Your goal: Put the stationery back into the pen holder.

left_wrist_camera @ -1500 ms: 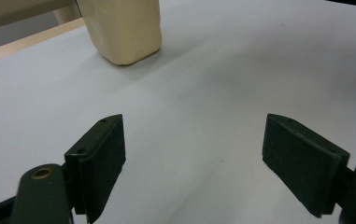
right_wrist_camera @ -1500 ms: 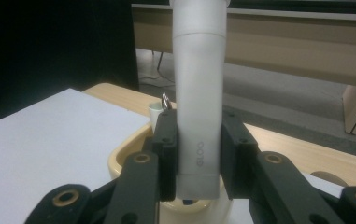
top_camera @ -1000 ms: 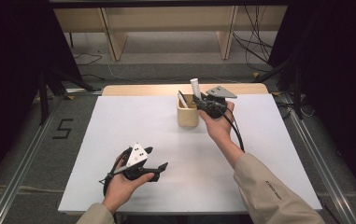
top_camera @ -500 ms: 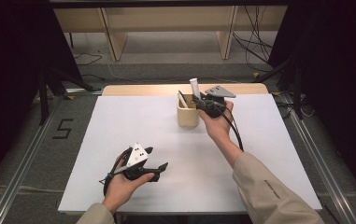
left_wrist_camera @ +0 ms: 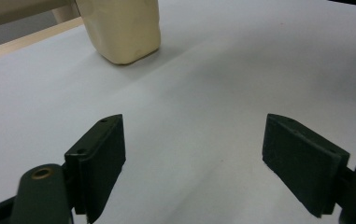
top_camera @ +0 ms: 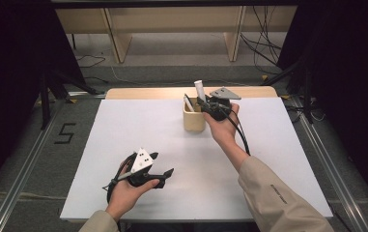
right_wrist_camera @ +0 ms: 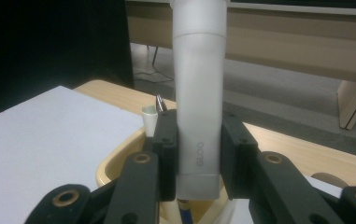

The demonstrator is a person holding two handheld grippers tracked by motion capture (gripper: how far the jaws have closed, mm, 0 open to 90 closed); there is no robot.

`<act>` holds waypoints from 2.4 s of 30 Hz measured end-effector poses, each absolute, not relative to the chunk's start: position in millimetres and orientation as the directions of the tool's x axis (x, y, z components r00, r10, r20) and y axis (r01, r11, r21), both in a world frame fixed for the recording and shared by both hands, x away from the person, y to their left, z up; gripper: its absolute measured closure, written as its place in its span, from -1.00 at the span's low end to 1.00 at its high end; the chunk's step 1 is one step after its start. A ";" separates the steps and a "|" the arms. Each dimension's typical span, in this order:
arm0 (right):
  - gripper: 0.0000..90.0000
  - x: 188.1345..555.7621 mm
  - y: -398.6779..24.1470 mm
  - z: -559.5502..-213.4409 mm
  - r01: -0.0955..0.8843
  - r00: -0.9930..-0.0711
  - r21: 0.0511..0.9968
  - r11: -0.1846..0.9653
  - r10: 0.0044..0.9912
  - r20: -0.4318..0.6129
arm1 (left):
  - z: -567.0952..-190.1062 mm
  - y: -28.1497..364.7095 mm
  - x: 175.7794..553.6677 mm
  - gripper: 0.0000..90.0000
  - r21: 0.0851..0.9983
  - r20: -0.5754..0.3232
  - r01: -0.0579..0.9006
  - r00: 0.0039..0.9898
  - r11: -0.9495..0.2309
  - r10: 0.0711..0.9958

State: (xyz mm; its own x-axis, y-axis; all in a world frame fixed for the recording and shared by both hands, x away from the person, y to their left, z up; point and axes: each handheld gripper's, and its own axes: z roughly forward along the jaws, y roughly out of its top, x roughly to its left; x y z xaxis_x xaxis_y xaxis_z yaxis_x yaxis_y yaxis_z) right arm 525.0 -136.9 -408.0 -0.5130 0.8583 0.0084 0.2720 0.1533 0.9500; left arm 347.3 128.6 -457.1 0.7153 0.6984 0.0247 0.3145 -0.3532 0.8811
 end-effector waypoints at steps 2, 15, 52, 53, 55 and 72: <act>0.59 526.0 -136.4 -408.3 0.271 -0.512 0.950 0.152 0.859 0.008 | -457.3 128.4 347.3 -0.53 0.881 0.025 0.314 0.716 -0.354 0.698; 0.59 532.5 -133.3 -411.4 0.286 -0.499 0.945 0.159 0.867 0.005 | -457.7 127.9 347.3 -0.53 0.880 0.024 0.314 0.718 -0.355 0.696; 0.59 540.0 -127.4 -413.6 0.303 -0.492 0.935 0.182 0.871 -0.011 | -458.3 127.2 347.4 -0.53 0.879 0.022 0.317 0.719 -0.356 0.695; 0.59 540.3 -127.4 -414.0 0.303 -0.491 0.935 0.183 0.871 -0.011 | -458.3 127.1 347.4 -0.53 0.879 0.022 0.317 0.719 -0.356 0.695; 0.59 540.8 -127.2 -414.7 0.304 -0.492 0.934 0.187 0.871 -0.014 | -458.4 127.1 347.5 -0.53 0.879 0.022 0.317 0.719 -0.357 0.695; 0.59 542.6 -122.8 -420.4 0.324 -0.481 0.928 0.184 0.877 -0.006 | -458.5 126.8 347.3 -0.53 0.879 0.022 0.317 0.719 -0.356 0.695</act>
State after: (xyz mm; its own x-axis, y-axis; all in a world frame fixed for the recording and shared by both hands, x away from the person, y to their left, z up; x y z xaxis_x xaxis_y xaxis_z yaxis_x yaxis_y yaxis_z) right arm 542.6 -122.8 -420.4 -0.4809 0.8767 -0.0058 0.3242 0.1839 0.9279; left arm 347.3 126.8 -458.5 0.7191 0.6945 0.0222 0.3169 -0.3563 0.8790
